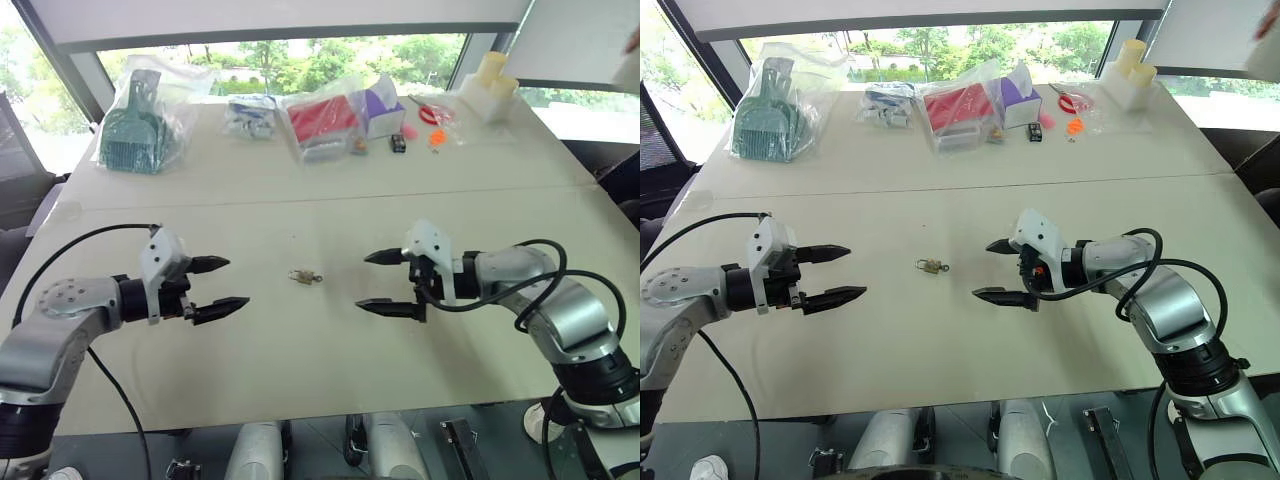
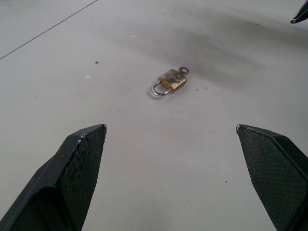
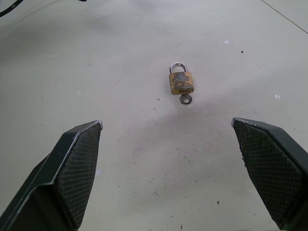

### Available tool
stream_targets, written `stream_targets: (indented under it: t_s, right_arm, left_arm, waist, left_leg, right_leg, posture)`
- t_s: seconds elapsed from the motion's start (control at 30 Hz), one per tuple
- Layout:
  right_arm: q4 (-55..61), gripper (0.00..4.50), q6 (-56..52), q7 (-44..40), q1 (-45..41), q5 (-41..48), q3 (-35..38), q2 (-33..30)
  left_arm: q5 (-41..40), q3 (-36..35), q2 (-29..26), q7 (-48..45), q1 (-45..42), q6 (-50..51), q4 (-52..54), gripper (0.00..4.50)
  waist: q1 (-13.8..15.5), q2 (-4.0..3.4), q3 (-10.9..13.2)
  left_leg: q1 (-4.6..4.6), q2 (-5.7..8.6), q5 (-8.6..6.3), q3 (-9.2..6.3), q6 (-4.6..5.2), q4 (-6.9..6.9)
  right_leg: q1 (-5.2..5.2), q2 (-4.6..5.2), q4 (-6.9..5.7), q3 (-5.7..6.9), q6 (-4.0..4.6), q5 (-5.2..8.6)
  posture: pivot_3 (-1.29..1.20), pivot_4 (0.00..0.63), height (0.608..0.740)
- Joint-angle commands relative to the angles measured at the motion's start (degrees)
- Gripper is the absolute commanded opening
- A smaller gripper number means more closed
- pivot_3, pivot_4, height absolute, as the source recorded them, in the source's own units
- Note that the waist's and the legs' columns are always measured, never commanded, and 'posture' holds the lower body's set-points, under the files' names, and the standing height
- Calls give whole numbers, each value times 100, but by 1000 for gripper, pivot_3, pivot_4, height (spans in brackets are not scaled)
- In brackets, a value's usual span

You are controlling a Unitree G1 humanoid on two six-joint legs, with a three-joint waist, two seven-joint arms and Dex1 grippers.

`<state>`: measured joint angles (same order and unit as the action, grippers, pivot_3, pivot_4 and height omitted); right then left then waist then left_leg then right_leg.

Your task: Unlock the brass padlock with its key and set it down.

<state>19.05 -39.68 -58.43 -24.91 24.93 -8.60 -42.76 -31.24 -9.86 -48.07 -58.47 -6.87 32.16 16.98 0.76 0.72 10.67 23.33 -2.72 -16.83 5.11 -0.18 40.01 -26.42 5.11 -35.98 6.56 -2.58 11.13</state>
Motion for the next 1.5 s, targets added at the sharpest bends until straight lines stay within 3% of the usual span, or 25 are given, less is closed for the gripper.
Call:
stream_targets:
  t_s: [0.03,0.53,0.77,1.0,1.2,1.5]
  right_arm:
    - [216,4500,26,32,-42,43,11,34]
    - [153,4500,218,72,49,-120,-58,0]
    - [-9,4500,376,188,63,-275,-18,60]
    - [18,4500,405,463,223,-368,99,102]
    - [455,4500,305,859,751,-479,342,-9]
    - [1841,4500,-388,1550,2094,-322,1232,-253]
  left_arm:
    - [-83,-102,-75,-41,-54,-38,182,4477]
    - [37,155,-4,60,-206,-70,162,4477]
    - [188,656,290,-60,-842,-269,-259,4477]
    - [961,1547,912,-589,-1915,-1324,-1816,4477]
    - [2067,2485,1934,-1322,-3433,-3310,-4581,4477]
    - [3050,2902,2788,-2218,-4905,-5320,-7797,4477]
  waist:
    - [0,0,0]
    - [2,0,0]
    - [7,0,0]
    - [19,1,0]
    - [127,6,-2]
    - [146,11,-2]
  left_leg:
    - [0,0,0,0,0,0]
    - [0,0,0,0,0,0]
    - [1,1,0,1,0,0]
    - [0,4,1,12,0,1]
    - [2,9,1,26,1,7]
    - [7,7,-2,26,6,6]
  right_leg:
    - [0,0,0,0,0,0]
    - [0,0,0,0,0,1]
    - [1,-1,-1,1,-9,-6]
    - [2,-2,-1,0,-12,-9]
    - [7,-1,2,4,-12,-10]
    - [2,-2,9,5,-12,-10]
  posture:
    - [0,150,740]
    - [0,150,740]
    - [0,150,740]
    - [0,150,740]
    - [0,150,740]
    - [0,150,740]
